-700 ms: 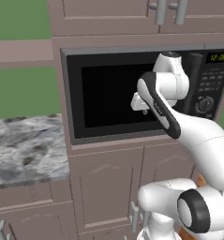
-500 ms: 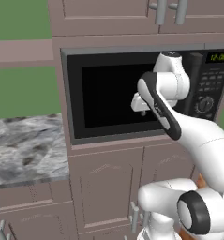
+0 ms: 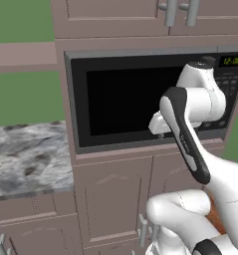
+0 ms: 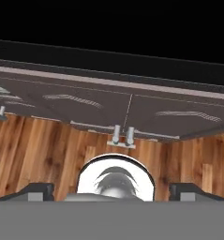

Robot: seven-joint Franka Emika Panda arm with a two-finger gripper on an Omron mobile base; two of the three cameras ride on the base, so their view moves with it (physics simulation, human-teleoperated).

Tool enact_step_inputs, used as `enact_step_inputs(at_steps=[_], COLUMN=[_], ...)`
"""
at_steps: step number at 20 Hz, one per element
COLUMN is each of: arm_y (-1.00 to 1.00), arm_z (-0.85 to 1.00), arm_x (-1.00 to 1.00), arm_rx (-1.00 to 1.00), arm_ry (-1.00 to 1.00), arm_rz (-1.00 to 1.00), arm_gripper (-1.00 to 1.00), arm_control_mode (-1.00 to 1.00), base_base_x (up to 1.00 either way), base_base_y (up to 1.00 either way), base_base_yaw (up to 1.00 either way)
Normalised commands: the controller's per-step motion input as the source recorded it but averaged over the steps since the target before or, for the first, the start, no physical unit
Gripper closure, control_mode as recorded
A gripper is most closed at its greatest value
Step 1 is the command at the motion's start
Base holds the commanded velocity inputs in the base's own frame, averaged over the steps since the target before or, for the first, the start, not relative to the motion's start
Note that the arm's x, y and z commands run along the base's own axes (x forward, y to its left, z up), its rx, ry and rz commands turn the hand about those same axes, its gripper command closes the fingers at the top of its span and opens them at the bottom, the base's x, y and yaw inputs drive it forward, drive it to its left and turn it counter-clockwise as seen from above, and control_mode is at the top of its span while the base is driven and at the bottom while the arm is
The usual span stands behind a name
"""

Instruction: Navigate to the electric kettle.

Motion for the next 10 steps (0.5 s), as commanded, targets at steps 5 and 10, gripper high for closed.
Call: enact_step_inputs(at_steps=[5,10], arm_y=[0.00,0.02], arm_z=[0.00,0.00], arm_x=[-0.74,-0.33], arm_rx=[0.00,0.00], arm_ry=[-0.31,-0.33], arm_rz=[0.00,0.00], arm_gripper=[-1.00,-1.00], arm_control_mode=[-1.00,1.00], base_base_x=[0.00,-0.08], base_base_y=[0.00,0.04], base_base_yaw=[0.00,0.00])
